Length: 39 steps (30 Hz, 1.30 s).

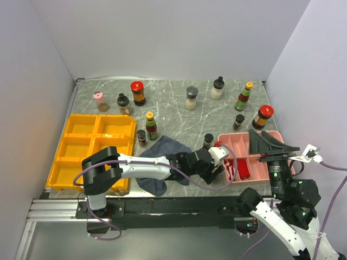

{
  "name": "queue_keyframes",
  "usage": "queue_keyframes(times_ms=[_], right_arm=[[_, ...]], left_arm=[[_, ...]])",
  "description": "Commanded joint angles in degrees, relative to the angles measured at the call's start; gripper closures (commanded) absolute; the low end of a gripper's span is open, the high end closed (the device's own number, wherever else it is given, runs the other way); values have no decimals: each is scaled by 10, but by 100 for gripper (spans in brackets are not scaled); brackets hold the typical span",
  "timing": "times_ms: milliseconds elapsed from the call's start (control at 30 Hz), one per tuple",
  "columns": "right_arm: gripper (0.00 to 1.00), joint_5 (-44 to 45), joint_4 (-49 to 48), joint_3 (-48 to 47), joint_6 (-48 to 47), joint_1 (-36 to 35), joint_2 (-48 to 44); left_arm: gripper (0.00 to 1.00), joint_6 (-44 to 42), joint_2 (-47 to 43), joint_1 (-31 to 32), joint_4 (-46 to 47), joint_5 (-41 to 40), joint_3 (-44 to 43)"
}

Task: Organize the condiment bottles
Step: Pick up the bottle from the center of the board.

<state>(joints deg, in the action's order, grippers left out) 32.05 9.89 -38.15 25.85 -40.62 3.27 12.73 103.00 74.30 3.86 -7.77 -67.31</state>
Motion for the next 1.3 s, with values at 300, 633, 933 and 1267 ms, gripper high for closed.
queue_keyframes(times_ms=[300, 633, 933, 1267], right_arm=[[1, 14, -7, 17, 3, -2, -1], [1, 10, -9, 21, 3, -2, 0], [1, -1, -11, 23, 2, -2, 17], [1, -2, -13, 24, 0, -2, 16]], left_arm=[[28, -3, 21, 2, 52, -37, -18], [75, 4, 12, 2, 48, -70, -22], [99, 71, -75, 2, -26, -174, 0], [99, 155, -182, 2, -207, -453, -37]])
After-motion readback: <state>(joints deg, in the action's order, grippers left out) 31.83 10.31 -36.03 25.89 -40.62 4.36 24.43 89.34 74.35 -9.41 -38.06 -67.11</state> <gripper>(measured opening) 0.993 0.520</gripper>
